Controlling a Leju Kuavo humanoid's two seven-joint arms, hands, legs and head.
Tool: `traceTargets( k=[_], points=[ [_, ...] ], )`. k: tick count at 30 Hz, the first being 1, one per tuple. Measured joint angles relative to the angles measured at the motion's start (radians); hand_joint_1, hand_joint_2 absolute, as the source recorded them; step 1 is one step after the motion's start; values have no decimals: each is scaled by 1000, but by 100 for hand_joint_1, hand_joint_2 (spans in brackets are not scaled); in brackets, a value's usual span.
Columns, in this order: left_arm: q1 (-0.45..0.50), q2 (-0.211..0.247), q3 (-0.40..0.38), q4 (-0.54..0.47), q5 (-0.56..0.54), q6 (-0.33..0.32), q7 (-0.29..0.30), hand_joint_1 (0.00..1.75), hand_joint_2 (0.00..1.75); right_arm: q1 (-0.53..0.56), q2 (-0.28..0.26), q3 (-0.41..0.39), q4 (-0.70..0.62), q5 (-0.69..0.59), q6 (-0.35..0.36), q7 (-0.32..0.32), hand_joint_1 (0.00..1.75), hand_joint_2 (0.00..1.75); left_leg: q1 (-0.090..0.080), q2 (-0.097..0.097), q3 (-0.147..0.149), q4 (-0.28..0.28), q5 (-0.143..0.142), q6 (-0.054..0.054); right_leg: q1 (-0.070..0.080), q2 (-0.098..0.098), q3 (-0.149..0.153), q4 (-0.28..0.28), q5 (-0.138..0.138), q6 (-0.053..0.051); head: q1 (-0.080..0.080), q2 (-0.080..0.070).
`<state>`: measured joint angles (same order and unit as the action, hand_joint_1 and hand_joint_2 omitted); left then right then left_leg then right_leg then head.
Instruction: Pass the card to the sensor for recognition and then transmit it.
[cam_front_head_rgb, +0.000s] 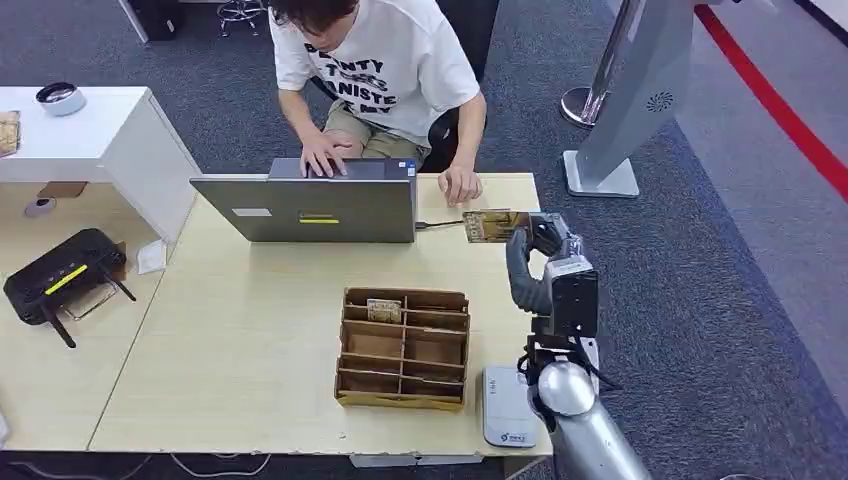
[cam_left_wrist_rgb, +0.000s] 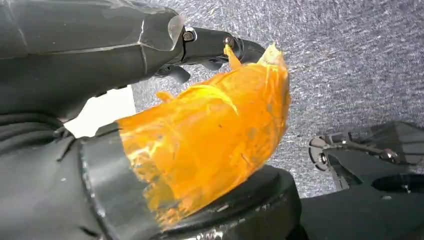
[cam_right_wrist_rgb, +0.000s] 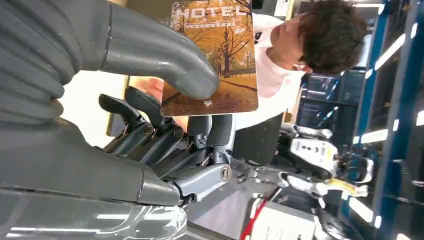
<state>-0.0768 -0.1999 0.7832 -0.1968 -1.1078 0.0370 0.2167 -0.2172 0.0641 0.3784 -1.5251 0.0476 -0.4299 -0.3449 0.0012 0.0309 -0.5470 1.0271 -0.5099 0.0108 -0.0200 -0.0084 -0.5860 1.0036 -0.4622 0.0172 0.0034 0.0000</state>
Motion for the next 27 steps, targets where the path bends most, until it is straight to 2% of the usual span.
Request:
traceTargets(
  k=[8,16,27],
  points=[
    [4,-2,32,0,36,26,0,0,0,174,-52,-116,-3,-107,76,7,175,175,-1,-1,-2,0,-1,2,-1,-1,0,0,-1,1,0,0],
    [6,-2,59,0,52,29,0,0,0,325,-97,-187,42,-122,157,38,175,175,0,-1,-2,0,-2,2,0,-1,0,0,-1,1,0,0],
    [6,-1,66,0,52,30,0,0,0,350,-120,-194,71,-122,164,43,175,175,-1,0,-1,0,-2,2,-1,0,0,0,-1,1,0,0]
  ],
)
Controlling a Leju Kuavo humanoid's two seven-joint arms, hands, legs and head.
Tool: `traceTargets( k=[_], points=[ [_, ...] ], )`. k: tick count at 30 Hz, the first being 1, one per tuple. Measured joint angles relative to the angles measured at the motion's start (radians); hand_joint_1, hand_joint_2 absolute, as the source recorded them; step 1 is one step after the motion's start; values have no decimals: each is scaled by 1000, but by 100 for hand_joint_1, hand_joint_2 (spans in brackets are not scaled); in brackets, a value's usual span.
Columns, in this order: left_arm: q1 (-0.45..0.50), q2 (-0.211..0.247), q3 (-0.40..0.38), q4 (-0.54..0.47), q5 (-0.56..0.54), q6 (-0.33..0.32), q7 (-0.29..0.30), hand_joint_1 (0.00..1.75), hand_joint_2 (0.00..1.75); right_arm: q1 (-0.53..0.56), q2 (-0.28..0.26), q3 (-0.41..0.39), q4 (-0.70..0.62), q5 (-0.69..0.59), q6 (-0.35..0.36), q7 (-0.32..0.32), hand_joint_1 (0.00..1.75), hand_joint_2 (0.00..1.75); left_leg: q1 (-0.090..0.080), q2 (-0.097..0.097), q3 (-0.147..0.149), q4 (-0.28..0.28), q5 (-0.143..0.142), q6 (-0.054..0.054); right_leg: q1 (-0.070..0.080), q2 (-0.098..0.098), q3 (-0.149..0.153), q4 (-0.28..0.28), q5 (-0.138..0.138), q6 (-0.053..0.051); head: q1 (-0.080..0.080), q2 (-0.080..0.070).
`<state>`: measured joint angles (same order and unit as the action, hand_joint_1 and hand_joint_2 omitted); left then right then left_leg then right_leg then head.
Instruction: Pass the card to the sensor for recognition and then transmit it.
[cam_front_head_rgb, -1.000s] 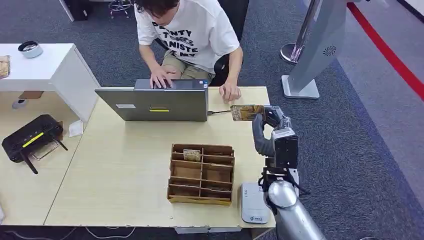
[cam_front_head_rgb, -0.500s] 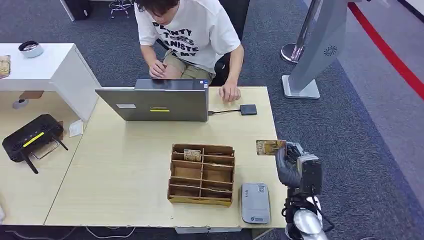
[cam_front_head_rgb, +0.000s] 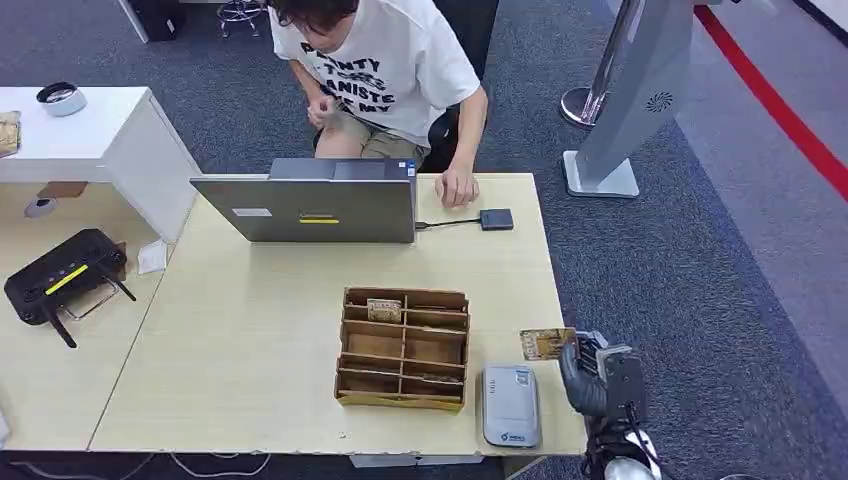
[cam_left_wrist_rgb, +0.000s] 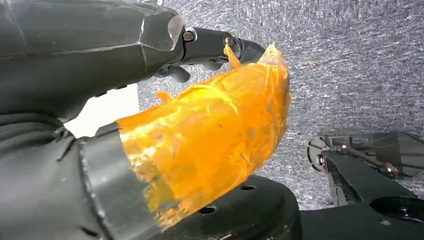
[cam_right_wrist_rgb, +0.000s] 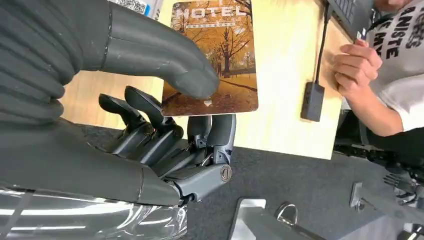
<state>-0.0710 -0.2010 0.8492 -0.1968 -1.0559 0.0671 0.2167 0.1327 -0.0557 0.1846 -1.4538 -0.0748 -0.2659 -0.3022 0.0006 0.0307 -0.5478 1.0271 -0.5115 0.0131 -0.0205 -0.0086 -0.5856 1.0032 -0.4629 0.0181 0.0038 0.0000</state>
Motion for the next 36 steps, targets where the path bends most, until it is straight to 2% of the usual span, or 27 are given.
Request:
traceTargets(
  k=[13,16,20,28,33,36],
  points=[
    [0,0,0,0,4,2,-6,0,0,9,-27,-1,-2,-10,28,3,175,175,0,0,0,0,0,0,0,0,0,0,0,0,0,0],
    [0,0,1,0,4,1,-10,0,0,9,-40,0,-10,-30,70,0,175,175,0,0,0,0,0,0,0,0,0,0,0,0,0,0],
    [0,0,1,0,4,0,-17,0,0,1,-72,2,-30,-71,176,-4,175,175,0,0,0,0,0,0,0,0,0,0,0,0,0,0],
    [0,0,2,0,5,-3,-19,0,0,-10,-149,15,-35,-114,338,-11,175,175,-1,0,0,0,0,0,-1,0,0,0,0,0,0,0],
    [0,1,9,0,6,-9,-21,0,0,-11,-241,26,-30,-102,434,-13,175,175,-2,0,0,0,0,0,-2,0,0,0,0,0,0,0],
    [0,1,10,0,6,-14,-24,0,0,-10,-291,30,-22,-99,463,-15,175,175,-2,0,0,0,0,1,-2,0,0,0,0,0,0,0]
  ],
)
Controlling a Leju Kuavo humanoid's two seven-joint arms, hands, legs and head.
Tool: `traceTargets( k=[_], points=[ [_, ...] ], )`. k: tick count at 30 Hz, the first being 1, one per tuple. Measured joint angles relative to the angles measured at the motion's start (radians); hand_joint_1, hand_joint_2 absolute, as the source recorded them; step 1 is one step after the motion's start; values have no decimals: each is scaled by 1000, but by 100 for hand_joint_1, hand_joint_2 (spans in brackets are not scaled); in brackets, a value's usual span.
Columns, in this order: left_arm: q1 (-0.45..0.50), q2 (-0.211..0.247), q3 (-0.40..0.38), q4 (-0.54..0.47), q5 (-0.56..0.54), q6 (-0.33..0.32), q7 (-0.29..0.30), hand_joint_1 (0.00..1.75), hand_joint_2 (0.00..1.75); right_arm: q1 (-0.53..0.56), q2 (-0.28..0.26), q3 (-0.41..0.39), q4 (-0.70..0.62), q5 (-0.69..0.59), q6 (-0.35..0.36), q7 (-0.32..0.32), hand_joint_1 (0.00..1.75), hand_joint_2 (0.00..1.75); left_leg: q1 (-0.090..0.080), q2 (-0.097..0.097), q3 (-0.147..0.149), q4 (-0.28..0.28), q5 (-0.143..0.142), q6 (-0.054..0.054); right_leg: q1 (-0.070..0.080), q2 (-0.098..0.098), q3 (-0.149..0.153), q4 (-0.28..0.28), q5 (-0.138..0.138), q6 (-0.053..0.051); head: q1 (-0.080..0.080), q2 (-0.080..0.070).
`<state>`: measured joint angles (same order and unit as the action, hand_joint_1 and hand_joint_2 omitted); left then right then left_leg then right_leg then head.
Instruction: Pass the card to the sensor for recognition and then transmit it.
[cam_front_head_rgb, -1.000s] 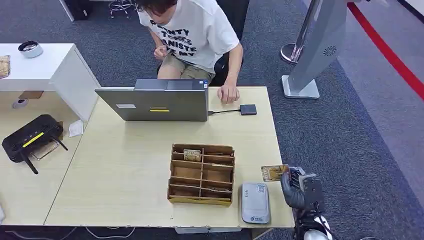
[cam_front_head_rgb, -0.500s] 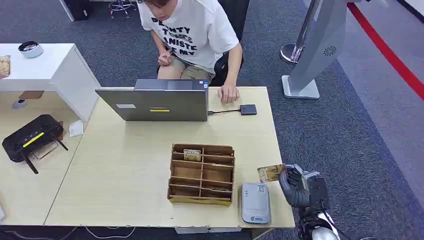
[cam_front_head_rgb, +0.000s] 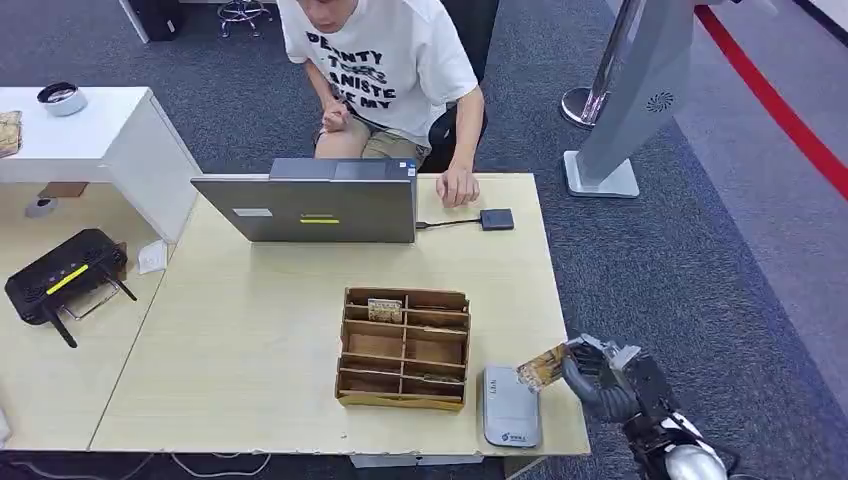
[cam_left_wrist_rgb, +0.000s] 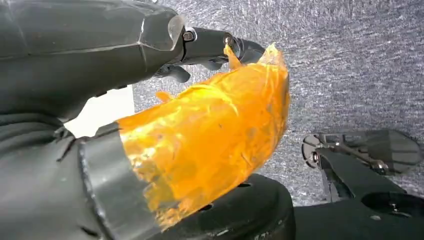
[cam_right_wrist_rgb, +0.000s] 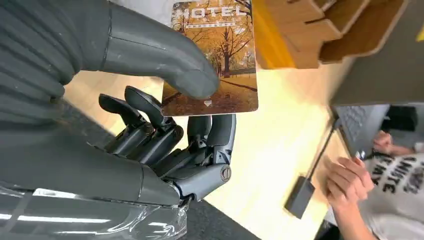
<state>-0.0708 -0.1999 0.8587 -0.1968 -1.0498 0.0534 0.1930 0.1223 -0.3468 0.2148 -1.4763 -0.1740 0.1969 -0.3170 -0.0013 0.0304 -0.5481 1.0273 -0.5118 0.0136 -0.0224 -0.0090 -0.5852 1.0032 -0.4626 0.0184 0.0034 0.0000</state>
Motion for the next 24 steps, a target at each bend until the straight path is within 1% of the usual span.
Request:
traceTargets(
  k=[3,9,11,14,17,20,24],
  points=[
    [0,0,1,0,0,-1,0,0,0,0,-31,3,6,3,6,0,175,175,0,0,0,0,0,0,0,0,0,0,0,0,0,0],
    [0,2,2,0,-2,-10,0,0,0,-3,-104,21,24,40,79,-2,175,175,0,0,0,0,0,0,0,0,0,0,0,0,0,0],
    [0,3,2,0,-2,-10,0,0,0,-9,-123,26,33,48,91,-5,175,175,0,0,0,0,0,0,0,0,0,0,0,0,0,0],
    [0,5,6,0,-5,-11,4,0,0,-20,-132,36,44,64,107,-5,175,175,0,0,0,0,0,0,0,0,0,0,0,0,0,0],
    [0,5,7,0,-11,-12,6,0,0,-44,-132,64,60,92,122,-5,175,175,0,0,0,0,0,0,0,0,0,0,0,0,0,0],
    [0,5,7,0,-13,-12,8,0,0,-68,-129,95,76,104,124,-5,175,175,0,0,0,0,0,0,0,0,0,0,0,0,0,0],
    [0,5,7,0,-13,-15,8,0,0,-86,-128,115,92,108,124,-7,175,175,0,0,0,0,0,0,0,0,0,0,0,0,0,0]
  ],
)
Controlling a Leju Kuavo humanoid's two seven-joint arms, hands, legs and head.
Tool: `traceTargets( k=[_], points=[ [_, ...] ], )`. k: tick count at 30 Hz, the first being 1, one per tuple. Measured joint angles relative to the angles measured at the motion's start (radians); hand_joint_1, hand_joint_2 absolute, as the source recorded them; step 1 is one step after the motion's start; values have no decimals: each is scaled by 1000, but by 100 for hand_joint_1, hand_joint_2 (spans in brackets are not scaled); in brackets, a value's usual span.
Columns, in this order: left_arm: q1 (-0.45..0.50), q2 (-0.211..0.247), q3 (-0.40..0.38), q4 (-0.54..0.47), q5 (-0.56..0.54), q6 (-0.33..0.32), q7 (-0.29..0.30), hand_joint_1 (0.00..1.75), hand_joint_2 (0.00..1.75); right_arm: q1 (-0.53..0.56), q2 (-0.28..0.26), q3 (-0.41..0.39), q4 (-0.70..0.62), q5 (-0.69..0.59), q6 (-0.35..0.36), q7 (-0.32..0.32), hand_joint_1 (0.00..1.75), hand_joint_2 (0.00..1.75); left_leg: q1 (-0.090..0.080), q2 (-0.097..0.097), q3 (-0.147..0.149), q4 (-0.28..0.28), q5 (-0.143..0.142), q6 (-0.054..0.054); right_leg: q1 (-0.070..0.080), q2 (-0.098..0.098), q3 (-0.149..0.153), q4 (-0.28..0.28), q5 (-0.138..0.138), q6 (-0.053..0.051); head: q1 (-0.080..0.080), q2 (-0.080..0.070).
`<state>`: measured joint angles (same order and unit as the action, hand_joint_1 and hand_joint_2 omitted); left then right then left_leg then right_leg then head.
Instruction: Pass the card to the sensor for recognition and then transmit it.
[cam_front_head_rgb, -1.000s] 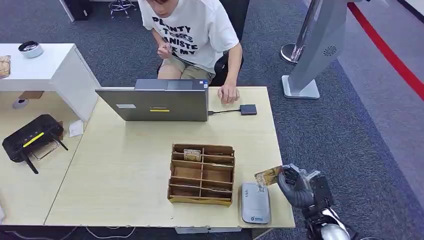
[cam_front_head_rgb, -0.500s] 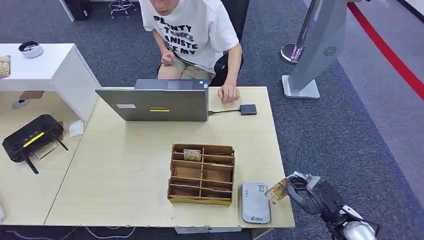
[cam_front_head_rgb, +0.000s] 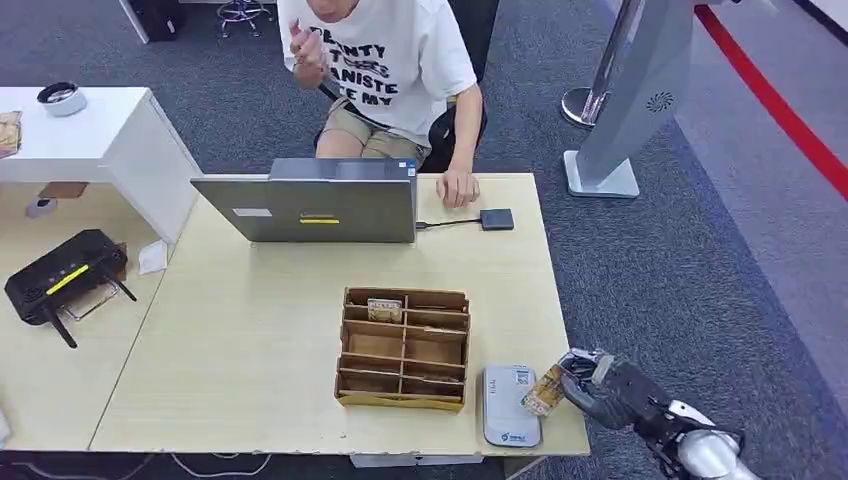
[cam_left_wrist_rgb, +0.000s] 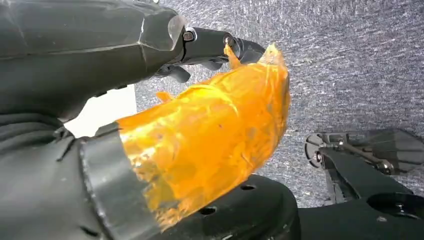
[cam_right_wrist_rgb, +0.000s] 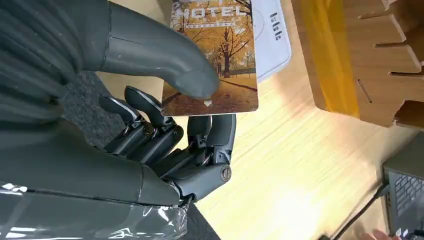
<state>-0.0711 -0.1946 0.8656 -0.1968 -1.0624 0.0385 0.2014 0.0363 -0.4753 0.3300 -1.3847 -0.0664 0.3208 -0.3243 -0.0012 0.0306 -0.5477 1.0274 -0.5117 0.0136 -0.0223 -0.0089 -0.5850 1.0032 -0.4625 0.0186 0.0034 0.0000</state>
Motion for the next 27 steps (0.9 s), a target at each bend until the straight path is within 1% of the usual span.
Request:
traceTargets(
  k=[12,17,22,27],
  points=[
    [0,3,0,0,-5,-2,1,0,0,-27,3,37,23,10,8,-4,175,175,0,0,0,0,0,0,0,0,0,0,0,0,0,0],
    [0,3,0,0,-8,-3,4,0,0,-84,15,84,35,16,12,-4,175,175,0,0,0,0,0,0,0,0,0,0,0,0,0,0],
    [0,3,0,0,-10,-3,4,0,0,-141,16,118,38,15,11,-5,175,175,0,0,0,0,0,0,0,0,1,0,1,0,0,0],
    [-1,3,0,0,-11,-5,3,0,0,-216,16,156,34,7,39,16,175,175,0,0,1,0,0,0,0,0,1,0,1,0,0,0]
  ],
)
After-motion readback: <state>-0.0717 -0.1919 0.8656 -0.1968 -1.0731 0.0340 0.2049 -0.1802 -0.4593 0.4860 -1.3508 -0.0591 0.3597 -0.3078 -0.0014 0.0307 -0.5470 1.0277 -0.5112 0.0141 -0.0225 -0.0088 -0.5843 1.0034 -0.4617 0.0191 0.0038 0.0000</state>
